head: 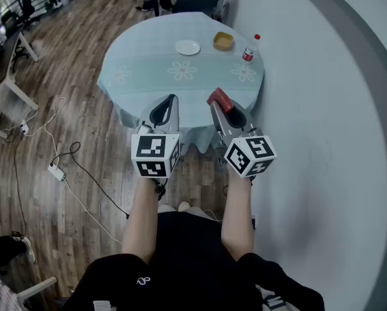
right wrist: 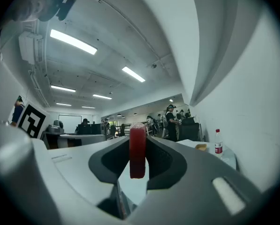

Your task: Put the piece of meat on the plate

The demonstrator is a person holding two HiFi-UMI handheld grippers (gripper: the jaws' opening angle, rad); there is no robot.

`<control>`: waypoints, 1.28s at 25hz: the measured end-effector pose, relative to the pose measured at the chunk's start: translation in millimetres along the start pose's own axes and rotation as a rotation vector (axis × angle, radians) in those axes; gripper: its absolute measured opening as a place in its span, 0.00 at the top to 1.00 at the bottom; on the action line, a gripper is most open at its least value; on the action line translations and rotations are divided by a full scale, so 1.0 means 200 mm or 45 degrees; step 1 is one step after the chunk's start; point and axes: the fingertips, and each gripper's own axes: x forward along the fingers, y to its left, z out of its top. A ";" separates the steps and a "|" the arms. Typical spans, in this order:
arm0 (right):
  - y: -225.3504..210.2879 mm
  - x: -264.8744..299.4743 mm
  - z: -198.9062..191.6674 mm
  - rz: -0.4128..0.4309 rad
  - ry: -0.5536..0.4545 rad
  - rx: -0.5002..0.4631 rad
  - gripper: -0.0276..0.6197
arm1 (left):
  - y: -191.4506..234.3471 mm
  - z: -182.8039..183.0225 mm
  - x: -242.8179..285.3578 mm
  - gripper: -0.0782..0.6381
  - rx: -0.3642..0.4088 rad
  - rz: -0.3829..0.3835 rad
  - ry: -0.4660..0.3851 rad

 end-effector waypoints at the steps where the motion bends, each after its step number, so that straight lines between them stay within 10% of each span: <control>1: 0.00 -0.01 0.00 0.001 0.003 -0.004 0.80 | -0.01 0.00 0.00 0.90 -0.003 0.001 0.001; 18: -0.16 -0.10 0.01 0.048 -0.049 0.114 0.80 | -0.16 -0.04 0.00 0.90 0.027 0.029 0.002; 32: -0.22 0.18 -0.06 0.104 -0.043 0.153 0.80 | 0.12 -0.06 0.13 0.90 0.017 0.127 -0.005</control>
